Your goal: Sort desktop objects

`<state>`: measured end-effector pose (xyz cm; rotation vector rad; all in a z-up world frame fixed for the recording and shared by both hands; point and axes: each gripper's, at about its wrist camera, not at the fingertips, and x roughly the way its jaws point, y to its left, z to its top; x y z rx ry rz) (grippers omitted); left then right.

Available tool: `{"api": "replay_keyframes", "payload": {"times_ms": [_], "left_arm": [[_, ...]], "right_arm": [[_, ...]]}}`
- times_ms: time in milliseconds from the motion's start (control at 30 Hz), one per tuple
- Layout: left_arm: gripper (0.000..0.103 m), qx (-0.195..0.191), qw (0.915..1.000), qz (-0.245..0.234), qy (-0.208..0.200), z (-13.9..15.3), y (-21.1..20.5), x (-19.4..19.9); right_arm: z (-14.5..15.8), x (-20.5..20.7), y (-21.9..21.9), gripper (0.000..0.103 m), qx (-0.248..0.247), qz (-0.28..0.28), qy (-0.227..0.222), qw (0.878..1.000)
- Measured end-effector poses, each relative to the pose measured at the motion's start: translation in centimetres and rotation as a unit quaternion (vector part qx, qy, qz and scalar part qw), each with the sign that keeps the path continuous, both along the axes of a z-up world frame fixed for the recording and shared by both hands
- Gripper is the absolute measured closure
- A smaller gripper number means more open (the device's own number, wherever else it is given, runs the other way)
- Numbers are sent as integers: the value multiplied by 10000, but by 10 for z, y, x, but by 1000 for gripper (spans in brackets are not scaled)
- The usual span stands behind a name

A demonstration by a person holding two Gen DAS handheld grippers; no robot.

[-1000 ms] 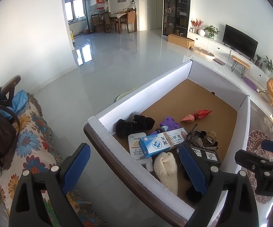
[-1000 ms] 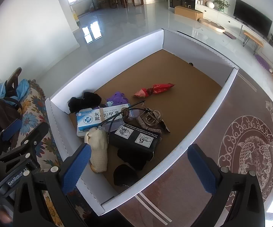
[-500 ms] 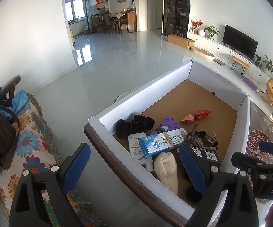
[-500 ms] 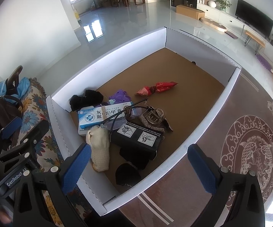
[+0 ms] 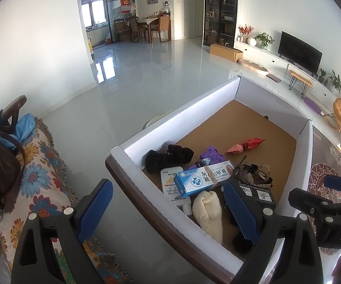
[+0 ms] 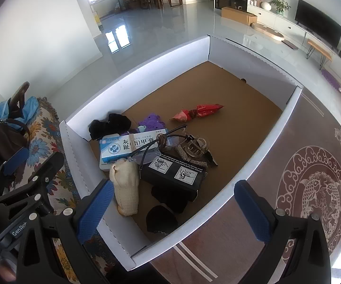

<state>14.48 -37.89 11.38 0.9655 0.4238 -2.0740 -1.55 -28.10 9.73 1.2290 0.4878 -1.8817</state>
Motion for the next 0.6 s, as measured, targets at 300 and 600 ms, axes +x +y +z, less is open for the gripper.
{"api": "replay_keyframes", "payload": {"times_ms": [300, 600], "left_arm": [[7, 3, 10000, -4, -9, 0, 2, 1], [7, -8, 10000, -1, -8, 0, 1, 0]], "right_arm": [[1, 1, 0, 1, 18, 28, 0, 10000], [1, 2, 1, 1, 9, 29, -10, 10000]]}}
